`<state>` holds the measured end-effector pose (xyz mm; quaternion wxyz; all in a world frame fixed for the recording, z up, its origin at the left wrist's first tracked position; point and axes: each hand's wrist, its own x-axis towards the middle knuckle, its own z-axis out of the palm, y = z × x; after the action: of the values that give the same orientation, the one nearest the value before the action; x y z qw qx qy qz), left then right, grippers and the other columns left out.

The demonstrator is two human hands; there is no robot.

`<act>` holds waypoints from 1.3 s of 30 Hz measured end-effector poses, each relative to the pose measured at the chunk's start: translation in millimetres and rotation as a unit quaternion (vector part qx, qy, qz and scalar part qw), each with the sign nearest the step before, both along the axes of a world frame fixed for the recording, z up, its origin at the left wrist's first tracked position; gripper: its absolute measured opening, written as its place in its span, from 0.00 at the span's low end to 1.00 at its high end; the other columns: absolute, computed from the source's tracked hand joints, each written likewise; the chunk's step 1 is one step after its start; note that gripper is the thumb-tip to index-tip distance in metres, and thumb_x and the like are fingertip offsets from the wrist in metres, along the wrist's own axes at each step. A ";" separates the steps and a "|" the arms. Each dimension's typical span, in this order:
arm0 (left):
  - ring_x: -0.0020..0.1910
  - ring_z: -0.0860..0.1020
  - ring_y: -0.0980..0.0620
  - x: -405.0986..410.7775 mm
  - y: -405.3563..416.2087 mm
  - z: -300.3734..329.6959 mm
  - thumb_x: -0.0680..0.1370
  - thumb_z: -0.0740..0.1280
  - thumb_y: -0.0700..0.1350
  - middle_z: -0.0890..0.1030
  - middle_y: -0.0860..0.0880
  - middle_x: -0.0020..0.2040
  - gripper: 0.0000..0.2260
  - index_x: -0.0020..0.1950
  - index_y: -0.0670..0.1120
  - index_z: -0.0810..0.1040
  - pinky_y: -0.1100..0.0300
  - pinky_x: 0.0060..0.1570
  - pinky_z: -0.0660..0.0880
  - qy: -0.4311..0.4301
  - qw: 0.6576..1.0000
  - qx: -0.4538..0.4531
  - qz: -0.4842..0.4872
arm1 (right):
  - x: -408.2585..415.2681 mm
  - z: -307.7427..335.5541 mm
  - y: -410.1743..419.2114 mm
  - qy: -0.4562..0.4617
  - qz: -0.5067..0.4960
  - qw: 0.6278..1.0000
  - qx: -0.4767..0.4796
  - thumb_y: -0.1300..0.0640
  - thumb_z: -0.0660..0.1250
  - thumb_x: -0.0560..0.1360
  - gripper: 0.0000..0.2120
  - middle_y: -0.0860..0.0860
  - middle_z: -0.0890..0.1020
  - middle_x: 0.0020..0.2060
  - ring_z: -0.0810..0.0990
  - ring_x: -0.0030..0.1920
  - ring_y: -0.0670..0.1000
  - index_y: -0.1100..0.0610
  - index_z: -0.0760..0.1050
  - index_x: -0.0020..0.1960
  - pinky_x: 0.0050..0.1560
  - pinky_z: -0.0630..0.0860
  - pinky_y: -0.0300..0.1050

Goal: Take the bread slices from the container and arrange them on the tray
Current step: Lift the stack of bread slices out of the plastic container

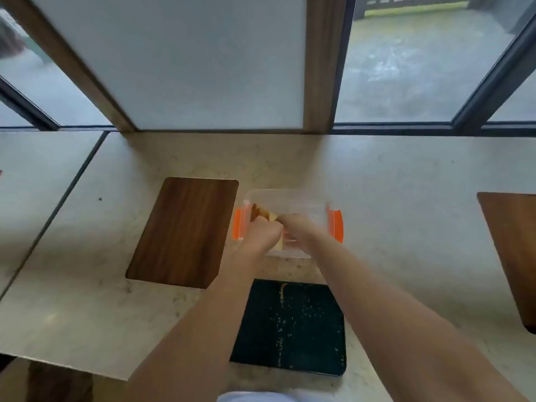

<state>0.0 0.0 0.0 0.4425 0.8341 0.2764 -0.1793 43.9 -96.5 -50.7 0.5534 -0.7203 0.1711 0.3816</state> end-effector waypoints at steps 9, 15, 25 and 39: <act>0.55 0.77 0.45 20.7 -6.8 -19.4 0.74 0.62 0.57 0.79 0.45 0.54 0.25 0.63 0.41 0.75 0.45 0.58 0.75 0.054 0.997 0.061 0.011 | 12.4 -12.8 -11.9 0.069 -0.028 0.997 0.024 0.50 0.63 0.81 0.12 0.54 0.83 0.53 0.82 0.51 0.53 0.56 0.77 0.59 0.43 0.80 0.48; 0.70 0.66 0.38 22.8 -20.6 -35.4 0.75 0.61 0.59 0.72 0.41 0.68 0.30 0.73 0.44 0.64 0.39 0.67 0.66 0.055 0.991 0.101 -0.071 | 22.5 -23.1 -23.0 0.081 -0.041 0.995 0.031 0.57 0.65 0.78 0.09 0.56 0.84 0.53 0.83 0.53 0.56 0.57 0.79 0.57 0.54 0.83 0.54; 0.64 0.73 0.41 44.5 -13.9 -55.8 0.78 0.60 0.47 0.72 0.42 0.69 0.28 0.78 0.51 0.55 0.44 0.63 0.73 0.101 0.995 -0.018 -0.007 | 28.6 -33.8 -17.8 0.079 -0.029 0.996 -0.025 0.44 0.65 0.80 0.14 0.57 0.85 0.50 0.84 0.52 0.57 0.56 0.77 0.52 0.59 0.83 0.56; 0.59 0.77 0.44 58.8 6.1 -83.9 0.76 0.65 0.61 0.77 0.46 0.64 0.32 0.74 0.45 0.64 0.47 0.60 0.74 0.092 0.994 0.003 -0.065 | 33.9 -35.6 -22.7 0.156 -0.110 0.982 0.010 0.46 0.71 0.77 0.23 0.59 0.82 0.59 0.81 0.60 0.60 0.59 0.74 0.65 0.66 0.78 0.57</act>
<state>58.8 6.1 -83.9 0.4003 0.8312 0.2620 -0.2832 77.8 -119.1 -86.3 0.5657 -0.6234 0.3294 0.4276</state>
